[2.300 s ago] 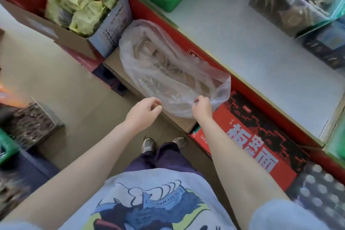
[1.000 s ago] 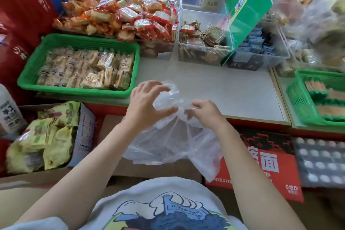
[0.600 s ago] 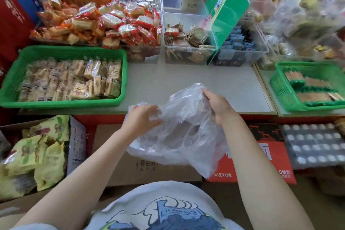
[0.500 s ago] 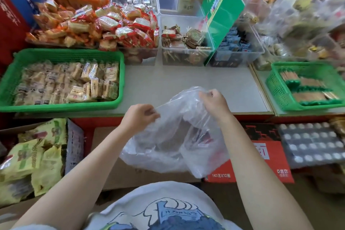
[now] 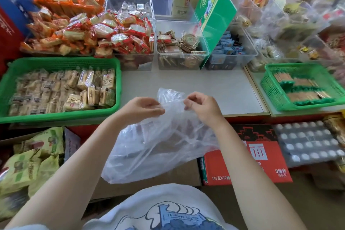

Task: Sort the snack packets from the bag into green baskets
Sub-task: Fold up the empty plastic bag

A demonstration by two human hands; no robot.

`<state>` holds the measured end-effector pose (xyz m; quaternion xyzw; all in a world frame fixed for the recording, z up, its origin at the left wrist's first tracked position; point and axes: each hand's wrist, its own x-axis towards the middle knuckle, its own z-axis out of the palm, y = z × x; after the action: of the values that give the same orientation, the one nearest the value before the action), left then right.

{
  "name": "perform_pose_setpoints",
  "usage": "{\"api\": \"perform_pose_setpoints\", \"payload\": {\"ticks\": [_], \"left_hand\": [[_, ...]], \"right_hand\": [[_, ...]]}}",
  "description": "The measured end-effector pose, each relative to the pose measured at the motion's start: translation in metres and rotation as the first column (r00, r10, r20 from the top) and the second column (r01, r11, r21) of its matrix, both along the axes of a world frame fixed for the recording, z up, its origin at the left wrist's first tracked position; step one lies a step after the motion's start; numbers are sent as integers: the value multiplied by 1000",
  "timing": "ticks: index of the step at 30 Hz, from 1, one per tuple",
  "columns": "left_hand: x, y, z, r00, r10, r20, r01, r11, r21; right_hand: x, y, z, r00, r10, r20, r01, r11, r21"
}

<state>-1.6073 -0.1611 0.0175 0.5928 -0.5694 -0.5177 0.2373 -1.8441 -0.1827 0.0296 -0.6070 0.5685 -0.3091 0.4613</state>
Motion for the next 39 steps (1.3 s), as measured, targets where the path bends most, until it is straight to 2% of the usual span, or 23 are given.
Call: {"api": "perform_pose_setpoints", "payload": {"ticks": [3, 6, 9, 11, 14, 16, 18, 24, 27, 29, 31, 33, 35, 37, 39], "left_hand": [[18, 3, -10, 994, -70, 78, 59, 989, 133], [17, 8, -18, 995, -13, 99, 5, 996, 84], [8, 8, -20, 956, 293, -36, -292, 956, 27], [8, 6, -18, 878, 449, -165, -445, 893, 67], [9, 3, -16, 797, 535, -280, -529, 842, 102], [7, 3, -13, 759, 541, -361, -530, 837, 140], [4, 5, -10, 720, 519, -461, -484, 851, 204], [2, 10, 2, 668, 458, -586, -338, 889, 310], [3, 12, 4, 634, 412, -654, -285, 911, 298], [2, 13, 5, 622, 413, -665, -306, 910, 279], [-1, 13, 5, 589, 422, -689, -324, 905, 277], [-3, 13, 4, 551, 438, -710, -329, 896, 298], [-1, 15, 3, 559, 457, -692, -335, 888, 316], [2, 19, -1, 575, 461, -676, -340, 886, 314], [3, 20, -6, 569, 492, -659, -402, 865, 299]], "right_hand": [[-2, -6, -2, 990, -132, -45, 128, 989, -76], [6, -6, -6, 960, -230, -157, 189, 953, -237], [18, 3, -2, 976, -60, -211, -13, 943, -332], [23, 14, 2, 973, 87, -212, -143, 954, -265], [22, 25, 1, 951, 236, -200, -256, 963, -81], [21, 29, -3, 927, 310, -212, -316, 949, 8], [26, 32, -8, 914, 331, -235, -336, 942, 20], [47, 42, -15, 948, 262, -182, -284, 953, -106], [50, 48, -6, 931, 280, -236, -320, 935, -154], [55, 53, -6, 891, 305, -336, -371, 916, -153], [61, 58, -13, 888, 241, -392, -346, 911, -223], [64, 58, -23, 937, 94, -337, -224, 901, -371], [61, 52, -28, 962, -7, -273, -127, 874, -469], [58, 47, -25, 965, 23, -261, -142, 884, -446], [62, 49, -15, 942, 133, -307, -246, 897, -367]]}}
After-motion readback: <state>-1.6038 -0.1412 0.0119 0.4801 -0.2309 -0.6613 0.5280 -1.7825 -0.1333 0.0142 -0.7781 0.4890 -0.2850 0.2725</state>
